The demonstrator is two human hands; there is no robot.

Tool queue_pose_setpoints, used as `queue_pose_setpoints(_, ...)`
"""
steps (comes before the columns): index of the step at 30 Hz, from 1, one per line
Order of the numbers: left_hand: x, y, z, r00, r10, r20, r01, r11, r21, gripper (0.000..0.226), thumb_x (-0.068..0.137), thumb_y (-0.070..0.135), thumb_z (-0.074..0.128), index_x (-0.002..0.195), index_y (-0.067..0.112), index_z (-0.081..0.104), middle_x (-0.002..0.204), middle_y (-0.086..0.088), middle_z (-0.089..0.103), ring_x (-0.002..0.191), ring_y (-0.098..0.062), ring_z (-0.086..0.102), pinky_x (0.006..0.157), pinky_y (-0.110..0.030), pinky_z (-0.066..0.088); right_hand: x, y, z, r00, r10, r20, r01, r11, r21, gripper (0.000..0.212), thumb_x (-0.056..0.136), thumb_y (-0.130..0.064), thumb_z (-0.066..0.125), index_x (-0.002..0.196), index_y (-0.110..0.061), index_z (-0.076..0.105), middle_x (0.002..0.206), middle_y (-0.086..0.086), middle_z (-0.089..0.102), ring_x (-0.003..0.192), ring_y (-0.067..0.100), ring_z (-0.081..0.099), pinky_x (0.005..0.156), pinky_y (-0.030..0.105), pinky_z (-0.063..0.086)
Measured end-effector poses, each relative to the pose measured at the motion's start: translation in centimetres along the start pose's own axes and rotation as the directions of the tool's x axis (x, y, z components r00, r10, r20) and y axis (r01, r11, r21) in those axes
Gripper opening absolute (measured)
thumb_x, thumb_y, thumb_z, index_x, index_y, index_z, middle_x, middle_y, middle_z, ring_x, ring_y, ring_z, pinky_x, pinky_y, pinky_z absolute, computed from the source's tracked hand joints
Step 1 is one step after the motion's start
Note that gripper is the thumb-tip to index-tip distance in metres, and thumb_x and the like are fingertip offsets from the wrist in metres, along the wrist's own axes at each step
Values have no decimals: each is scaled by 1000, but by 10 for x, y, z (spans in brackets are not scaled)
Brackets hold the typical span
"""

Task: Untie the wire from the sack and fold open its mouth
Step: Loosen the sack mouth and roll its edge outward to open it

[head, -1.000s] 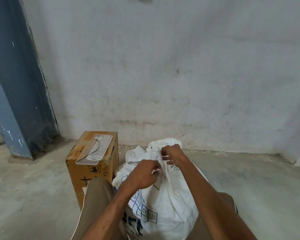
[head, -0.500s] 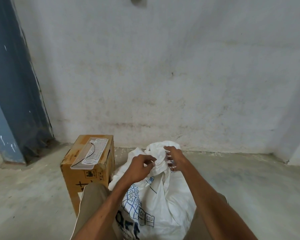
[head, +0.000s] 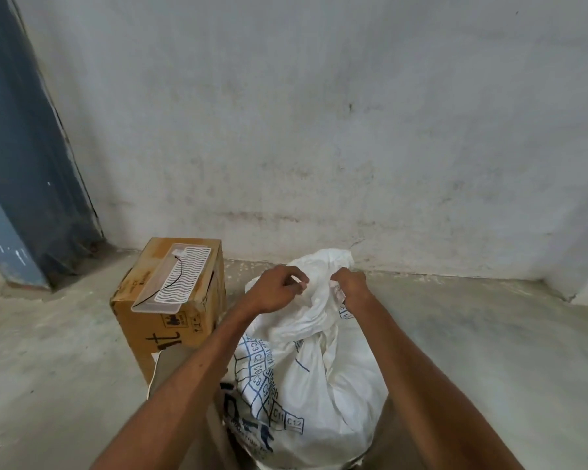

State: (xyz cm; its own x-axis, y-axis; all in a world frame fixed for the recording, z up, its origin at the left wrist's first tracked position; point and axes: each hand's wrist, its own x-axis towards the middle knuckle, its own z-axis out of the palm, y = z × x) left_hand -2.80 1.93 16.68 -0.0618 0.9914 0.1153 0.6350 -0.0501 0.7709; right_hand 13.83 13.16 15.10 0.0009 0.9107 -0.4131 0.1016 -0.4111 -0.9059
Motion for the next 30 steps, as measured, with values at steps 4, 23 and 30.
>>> queue_pose_setpoints(4,43,-2,2,1000,-31,1,30,995,95,23,95,24,66,116,17,70,95,-6,76,88,-16,70,75,-22,49,9,-16,-2,985,-107,139,125,984,-125,19,87,-8,67,105,-9,64,98,9,59,92,23,56,86,38,50)
queue_pose_setpoints(23,141,-31,-9,986,139,94,-156,966,207,48,92,53,64,82,8,56,72,0,56,64,-13,49,67,-32,39,-11,-84,-87,828,-489,275,559,759,-333,7,90,-18,70,93,-12,67,90,10,72,70,19,61,53,29,43)
queue_pose_setpoints(30,128,5,-32,951,308,-36,-292,929,229,35,89,44,72,95,23,45,75,3,59,64,-17,52,62,-36,45,-21,-88,-78,793,-609,-25,313,442,-841,49,80,-29,64,123,-12,47,113,13,60,104,36,58,87,41,49)
